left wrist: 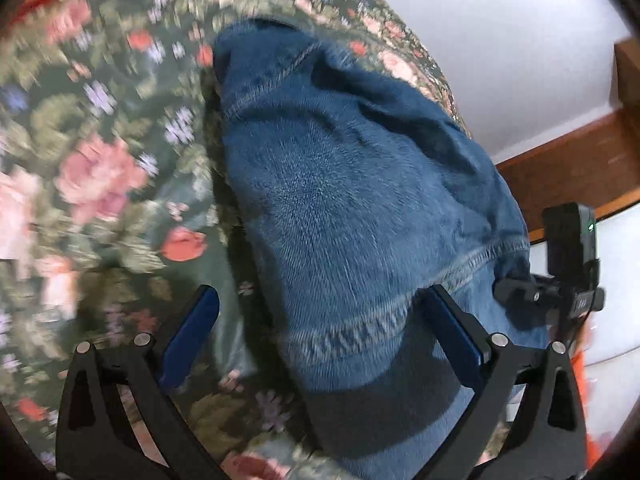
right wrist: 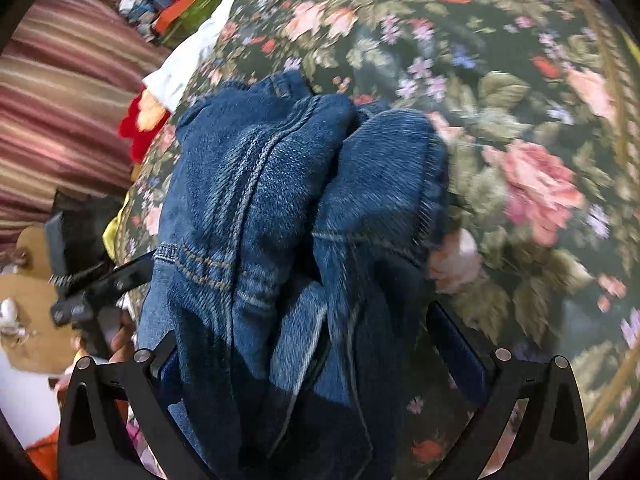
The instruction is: Fold large clothes
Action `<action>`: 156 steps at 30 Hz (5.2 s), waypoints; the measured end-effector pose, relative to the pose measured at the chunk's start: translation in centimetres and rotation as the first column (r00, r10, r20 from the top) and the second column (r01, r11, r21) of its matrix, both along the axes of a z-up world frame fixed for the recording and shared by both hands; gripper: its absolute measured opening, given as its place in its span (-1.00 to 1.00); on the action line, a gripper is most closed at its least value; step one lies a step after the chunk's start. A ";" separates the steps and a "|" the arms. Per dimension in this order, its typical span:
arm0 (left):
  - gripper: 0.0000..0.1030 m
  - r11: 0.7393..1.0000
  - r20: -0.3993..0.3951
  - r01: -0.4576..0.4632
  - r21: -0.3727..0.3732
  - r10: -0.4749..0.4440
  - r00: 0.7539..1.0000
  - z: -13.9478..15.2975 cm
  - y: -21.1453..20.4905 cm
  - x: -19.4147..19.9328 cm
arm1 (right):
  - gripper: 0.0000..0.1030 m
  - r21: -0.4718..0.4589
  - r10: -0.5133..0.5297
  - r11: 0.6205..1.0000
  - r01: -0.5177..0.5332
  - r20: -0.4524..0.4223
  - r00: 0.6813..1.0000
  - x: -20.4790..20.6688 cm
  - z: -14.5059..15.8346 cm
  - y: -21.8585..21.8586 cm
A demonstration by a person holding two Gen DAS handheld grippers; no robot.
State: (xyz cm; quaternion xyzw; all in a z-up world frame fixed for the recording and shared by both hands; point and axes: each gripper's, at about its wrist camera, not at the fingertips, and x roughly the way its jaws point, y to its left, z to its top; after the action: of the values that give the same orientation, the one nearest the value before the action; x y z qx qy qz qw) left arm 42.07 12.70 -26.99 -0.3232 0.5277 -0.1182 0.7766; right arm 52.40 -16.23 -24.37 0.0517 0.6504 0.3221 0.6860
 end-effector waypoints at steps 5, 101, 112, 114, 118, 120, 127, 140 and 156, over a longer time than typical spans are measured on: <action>1.00 0.995 0.000 -0.009 -0.098 0.009 1.000 -1.4 -0.3 1.6 | 1.00 0.061 0.017 0.998 -0.012 -0.080 0.997 1.5 -1.6 0.3; 0.52 0.717 0.131 -0.005 0.697 -0.121 0.984 7.1 7.6 -8.3 | 0.54 -0.259 0.285 0.948 -0.186 0.425 0.859 -10.1 1.6 21.0; 0.52 0.674 0.182 -0.116 0.730 -0.028 0.983 10.0 7.1 -16.7 | 0.56 -0.195 0.154 0.978 -0.069 0.463 0.873 -15.1 6.2 15.3; 0.52 0.673 0.232 -0.166 0.720 -0.009 0.973 12.3 7.2 -17.8 | 0.56 -0.173 0.136 0.984 -0.053 0.515 0.846 -16.7 8.5 14.5; 0.52 0.674 0.379 -0.282 0.683 0.003 0.925 18.1 6.6 -20.7 | 0.56 -0.115 0.103 0.993 -0.040 0.623 0.775 -19.7 13.3 13.7; 0.53 0.671 0.458 -0.335 0.661 -0.008 0.889 21.1 5.9 -22.2 | 0.56 -0.067 0.073 0.997 -0.037 0.678 0.731 -21.3 16.1 13.3; 0.53 0.675 0.702 -0.501 0.542 -0.035 0.712 29.5 2.8 -28.5 | 0.56 0.135 -0.093 0.990 -0.030 0.812 0.576 -27.6 24.9 11.0; 0.67 0.641 0.823 -0.615 0.460 -0.048 0.566 32.2 -1.8 -35.9 | 0.57 0.248 -0.230 0.969 -0.008 0.909 0.347 -39.1 30.0 9.4; 0.99 0.661 0.810 -0.617 0.427 0.025 0.586 30.8 -1.3 -37.4 | 1.00 0.263 -0.283 0.959 0.106 0.884 0.372 -41.4 28.4 9.0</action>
State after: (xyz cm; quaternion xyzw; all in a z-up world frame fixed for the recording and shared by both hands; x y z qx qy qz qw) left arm 4.65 11.36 3.82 -0.0379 0.0903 0.1151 0.9885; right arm 11.00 -7.24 3.98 -0.0015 0.1282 0.2655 0.9555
